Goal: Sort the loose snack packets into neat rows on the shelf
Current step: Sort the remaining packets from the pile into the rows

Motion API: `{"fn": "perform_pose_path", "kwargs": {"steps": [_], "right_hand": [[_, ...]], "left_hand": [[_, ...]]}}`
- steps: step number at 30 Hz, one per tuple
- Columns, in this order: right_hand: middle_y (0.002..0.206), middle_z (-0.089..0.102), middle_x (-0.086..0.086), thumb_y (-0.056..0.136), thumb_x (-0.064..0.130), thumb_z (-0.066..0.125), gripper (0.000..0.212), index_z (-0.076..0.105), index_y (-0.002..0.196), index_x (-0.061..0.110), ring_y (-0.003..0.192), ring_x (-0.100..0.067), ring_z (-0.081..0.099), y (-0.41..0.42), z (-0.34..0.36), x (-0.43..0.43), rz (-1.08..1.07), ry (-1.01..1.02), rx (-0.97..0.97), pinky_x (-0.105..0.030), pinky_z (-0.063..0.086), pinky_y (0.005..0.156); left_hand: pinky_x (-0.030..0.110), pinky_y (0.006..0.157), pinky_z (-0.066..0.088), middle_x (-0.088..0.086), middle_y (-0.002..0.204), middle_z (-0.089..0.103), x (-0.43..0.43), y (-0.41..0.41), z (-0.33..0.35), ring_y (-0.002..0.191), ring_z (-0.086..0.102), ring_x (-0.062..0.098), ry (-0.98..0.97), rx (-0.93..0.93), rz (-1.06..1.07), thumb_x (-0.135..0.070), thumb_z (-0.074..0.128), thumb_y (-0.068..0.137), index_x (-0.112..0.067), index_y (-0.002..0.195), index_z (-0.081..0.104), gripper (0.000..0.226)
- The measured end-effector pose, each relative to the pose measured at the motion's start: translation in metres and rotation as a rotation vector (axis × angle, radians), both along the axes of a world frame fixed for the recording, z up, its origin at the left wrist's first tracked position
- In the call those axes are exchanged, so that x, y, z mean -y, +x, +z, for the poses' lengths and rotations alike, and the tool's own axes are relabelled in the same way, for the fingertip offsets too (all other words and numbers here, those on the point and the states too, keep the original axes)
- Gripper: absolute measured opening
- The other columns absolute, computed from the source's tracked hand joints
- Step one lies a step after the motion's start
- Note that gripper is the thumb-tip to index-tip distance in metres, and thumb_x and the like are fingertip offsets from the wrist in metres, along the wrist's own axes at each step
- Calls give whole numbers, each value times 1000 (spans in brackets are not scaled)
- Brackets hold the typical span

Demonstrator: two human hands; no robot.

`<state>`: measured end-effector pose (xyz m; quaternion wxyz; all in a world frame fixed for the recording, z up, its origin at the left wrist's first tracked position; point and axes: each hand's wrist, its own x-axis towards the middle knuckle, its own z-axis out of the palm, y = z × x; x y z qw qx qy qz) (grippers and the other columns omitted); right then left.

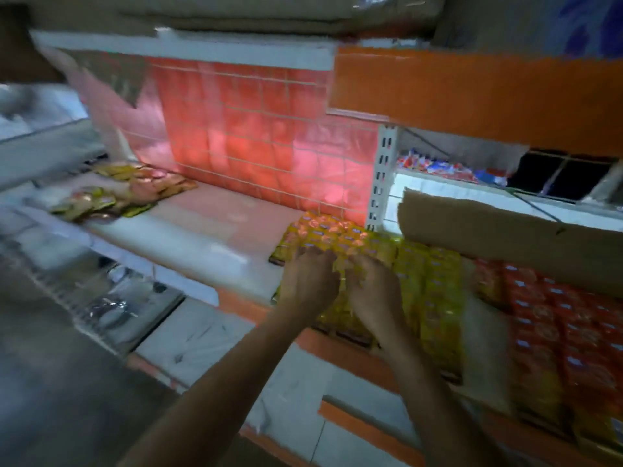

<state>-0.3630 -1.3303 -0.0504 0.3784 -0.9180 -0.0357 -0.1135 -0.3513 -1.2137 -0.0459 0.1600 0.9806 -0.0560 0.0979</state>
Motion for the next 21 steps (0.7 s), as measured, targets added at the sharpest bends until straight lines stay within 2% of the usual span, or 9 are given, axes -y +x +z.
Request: {"fn": "perform_pose_path", "kwargs": {"steps": [5,8,13,16,21], "right_hand": [[121,65,-10,86,8,61,32,64,118,7,116,-28,57,10,-8,-137,150,58,-44,-31,39,96],[129,59,-5,89,13,60,35,60,123,10,123,-23,50,15,-12,-185,215,53,-51,-26,33,102],[135,55,-1,92,17,58,37,56,129,14,126,-19,47,30,-13,-268,316,36,-80,-25,31,105],[136,54,-2,91,17,57,37,55,129,13,127,-20,47,50,-17,-308,338,47,-111,-27,31,105],[134,55,-7,91,17,58,37,54,127,11,126,-24,46,98,-22,-380,339,77,-140,-29,31,104]], "left_hand": [[38,90,44,7,120,58,-135,-4,-5,116,48,32,58,-58,161,-34,56,90,-20,125,57,38],[40,93,44,8,121,58,-184,-4,-8,118,48,31,52,-74,225,-36,55,92,-19,129,54,41],[41,87,44,11,118,58,-269,-2,-8,115,48,33,17,-79,353,-33,56,92,-15,126,54,39],[42,88,46,11,116,58,-313,10,-11,113,48,34,0,-84,405,-30,57,91,-12,123,54,37],[42,93,44,11,126,54,-389,49,-16,118,47,32,31,-92,455,-32,56,90,-13,129,50,44]]}}
